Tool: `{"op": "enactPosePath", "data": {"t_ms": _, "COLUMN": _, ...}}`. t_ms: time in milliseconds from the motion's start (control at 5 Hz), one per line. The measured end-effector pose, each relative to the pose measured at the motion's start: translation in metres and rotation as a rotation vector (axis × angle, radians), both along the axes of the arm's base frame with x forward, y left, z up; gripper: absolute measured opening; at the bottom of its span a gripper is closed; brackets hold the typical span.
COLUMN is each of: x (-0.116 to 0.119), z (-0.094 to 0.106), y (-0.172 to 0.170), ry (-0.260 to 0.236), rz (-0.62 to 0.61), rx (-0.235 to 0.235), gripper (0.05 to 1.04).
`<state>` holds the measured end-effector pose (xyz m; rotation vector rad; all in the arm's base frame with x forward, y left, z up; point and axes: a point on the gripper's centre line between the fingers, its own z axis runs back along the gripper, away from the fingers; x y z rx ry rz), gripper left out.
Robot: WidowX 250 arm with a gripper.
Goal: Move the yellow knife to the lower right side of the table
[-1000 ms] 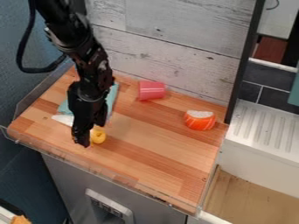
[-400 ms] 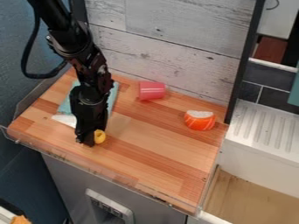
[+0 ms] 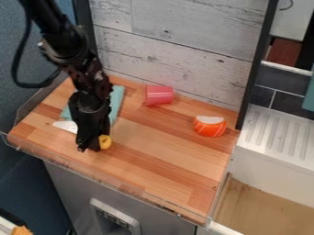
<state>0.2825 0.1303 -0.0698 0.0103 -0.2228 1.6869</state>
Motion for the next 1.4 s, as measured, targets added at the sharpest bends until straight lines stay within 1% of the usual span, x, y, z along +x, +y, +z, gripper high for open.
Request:
{"op": "enactPosePath", "data": {"t_ms": 200, "x": -0.005, "z": 0.000, "y": -0.005, "ry": -0.015, "rz": 0.014, "rx": -0.021, "gripper": 0.482}}
{"op": "enactPosePath", "data": {"t_ms": 400, "x": -0.008, "z": 0.006, "y": -0.008, "ry": -0.069, "rz": 0.056, "rx": -0.026, "gripper": 0.482}}
{"op": "enactPosePath", "data": {"t_ms": 600, "x": -0.005, "z": 0.016, "y": -0.015, "ry": -0.102, "rz": 0.109, "rx": -0.026, "gripper": 0.482}}
{"op": "enactPosePath", "data": {"t_ms": 800, "x": 0.002, "z": 0.032, "y": -0.042, "ry": -0.131, "rz": 0.144, "rx": -0.041, "gripper": 0.482}}
{"op": "enactPosePath", "data": {"t_ms": 1000, "x": 0.003, "z": 0.042, "y": -0.059, "ry": -0.138, "rz": 0.253, "rx": -0.059, "gripper": 0.482}}
{"op": "enactPosePath", "data": {"t_ms": 1200, "x": 0.000, "z": 0.042, "y": -0.079, "ry": -0.098, "rz": 0.344, "rx": -0.074, "gripper": 0.482}}
{"op": "enactPosePath", "data": {"t_ms": 1400, "x": 0.000, "z": 0.045, "y": -0.094, "ry": -0.067, "rz": 0.452, "rx": -0.110, "gripper": 0.482}}
